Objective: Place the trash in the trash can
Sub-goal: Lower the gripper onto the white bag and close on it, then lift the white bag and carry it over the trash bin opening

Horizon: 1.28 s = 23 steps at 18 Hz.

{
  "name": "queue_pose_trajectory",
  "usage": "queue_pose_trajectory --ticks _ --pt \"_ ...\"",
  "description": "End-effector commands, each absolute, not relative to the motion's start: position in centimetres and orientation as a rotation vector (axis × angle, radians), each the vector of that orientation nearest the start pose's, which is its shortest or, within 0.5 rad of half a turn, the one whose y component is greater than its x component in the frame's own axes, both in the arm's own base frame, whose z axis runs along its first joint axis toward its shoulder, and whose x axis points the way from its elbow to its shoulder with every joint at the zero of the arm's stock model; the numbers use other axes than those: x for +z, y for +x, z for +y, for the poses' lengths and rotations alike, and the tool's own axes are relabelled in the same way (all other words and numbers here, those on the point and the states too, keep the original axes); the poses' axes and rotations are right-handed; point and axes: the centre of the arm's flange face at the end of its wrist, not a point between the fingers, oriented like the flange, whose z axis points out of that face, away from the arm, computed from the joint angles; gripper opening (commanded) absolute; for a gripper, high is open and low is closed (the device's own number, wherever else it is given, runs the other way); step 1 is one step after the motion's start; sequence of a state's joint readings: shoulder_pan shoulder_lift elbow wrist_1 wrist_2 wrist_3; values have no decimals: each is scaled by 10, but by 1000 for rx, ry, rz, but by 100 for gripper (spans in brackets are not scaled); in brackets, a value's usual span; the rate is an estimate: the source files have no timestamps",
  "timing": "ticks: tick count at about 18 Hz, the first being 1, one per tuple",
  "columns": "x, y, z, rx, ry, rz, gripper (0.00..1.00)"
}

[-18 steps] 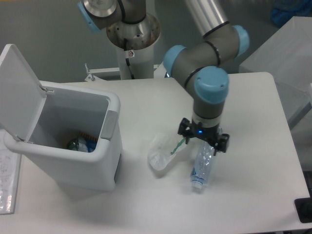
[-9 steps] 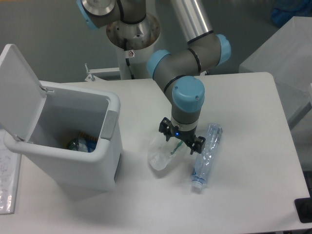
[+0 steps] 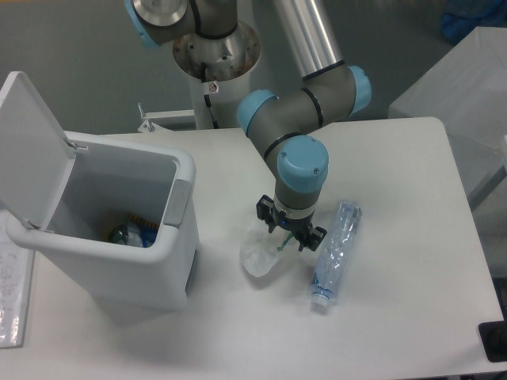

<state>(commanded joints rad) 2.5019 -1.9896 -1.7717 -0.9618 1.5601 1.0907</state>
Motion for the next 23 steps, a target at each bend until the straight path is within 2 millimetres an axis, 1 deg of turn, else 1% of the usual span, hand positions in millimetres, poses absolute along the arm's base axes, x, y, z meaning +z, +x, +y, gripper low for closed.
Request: queue_pose_trajectory --ticks 1,6,10,11,12,13,15,18,20,22,23 --pt "224 -394 461 -17 -3126 250 0" --pt "230 -397 459 -31 -3130 243 0" --pt "237 -402 458 -32 -3124 228 0" --pt "245 -404 457 -22 -3117 223 0" --pt "258 -407 456 -17 -3105 213 0" --pt "268 -409 456 -39 -3087 204 0" --pt "289 -419 459 -89 -3038 170 0" --pt "341 -434 461 -117 -2956 119 0" --pt "366 -444 461 -152 -2892 88 0" --pt "387 -453 462 -163 -2833 49 0" --pt "403 -458 465 -159 -2786 19 0"
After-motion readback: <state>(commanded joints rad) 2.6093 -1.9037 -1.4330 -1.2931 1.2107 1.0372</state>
